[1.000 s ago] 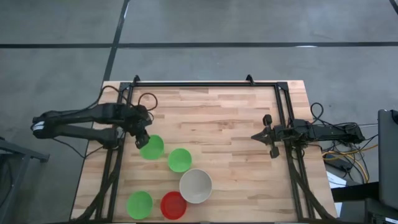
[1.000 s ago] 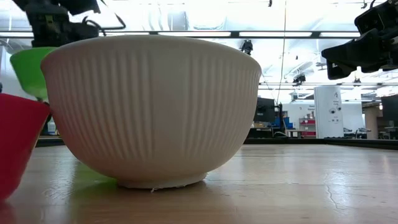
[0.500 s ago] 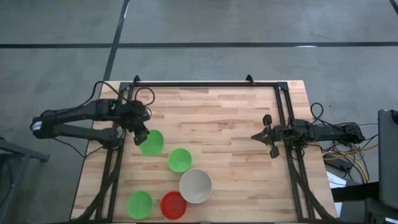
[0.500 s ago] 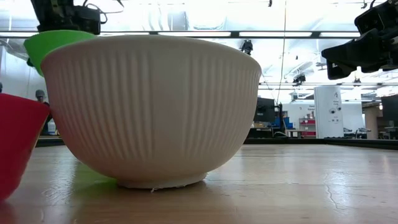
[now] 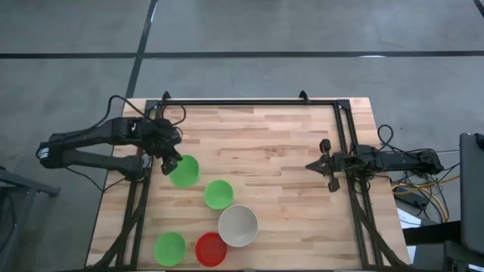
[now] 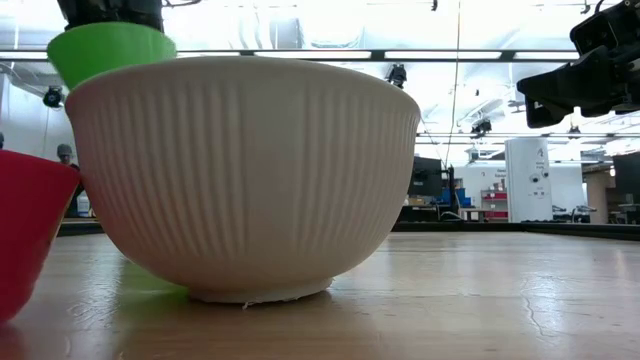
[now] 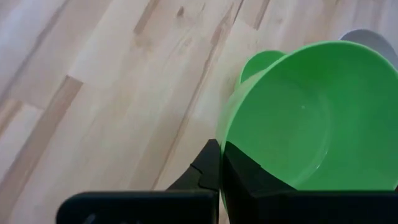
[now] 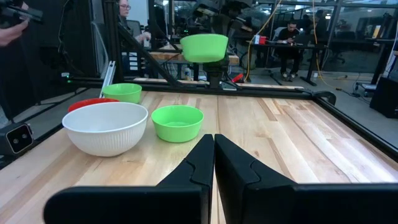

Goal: Nest bowls inside each other
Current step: Stack the top left green bowl on top of the white bowl

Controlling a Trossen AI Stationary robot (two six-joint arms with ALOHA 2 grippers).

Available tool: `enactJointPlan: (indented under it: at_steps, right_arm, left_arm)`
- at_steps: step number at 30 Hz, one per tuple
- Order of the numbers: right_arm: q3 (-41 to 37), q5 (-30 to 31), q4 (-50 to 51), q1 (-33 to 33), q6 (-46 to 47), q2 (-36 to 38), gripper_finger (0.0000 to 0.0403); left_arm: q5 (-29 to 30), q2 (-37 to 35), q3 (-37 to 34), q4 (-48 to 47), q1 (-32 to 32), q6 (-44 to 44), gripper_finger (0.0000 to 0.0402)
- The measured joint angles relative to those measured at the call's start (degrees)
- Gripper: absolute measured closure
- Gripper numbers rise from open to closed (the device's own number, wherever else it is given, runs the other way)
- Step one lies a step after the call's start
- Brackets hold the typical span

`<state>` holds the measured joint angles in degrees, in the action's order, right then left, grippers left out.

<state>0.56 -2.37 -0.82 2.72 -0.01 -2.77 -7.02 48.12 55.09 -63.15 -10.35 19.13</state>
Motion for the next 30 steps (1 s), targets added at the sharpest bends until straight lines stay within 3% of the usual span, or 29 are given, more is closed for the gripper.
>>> enactJointPlan:
  at_steps: [30]
  right_arm:
    - [0.0, 0.0, 0.0, 0.0, 0.0, 0.0, 0.0394]
  left_arm:
    - [0.5, 1.8, 14.1, -1.3, 0.3, -5.3, 0.0399]
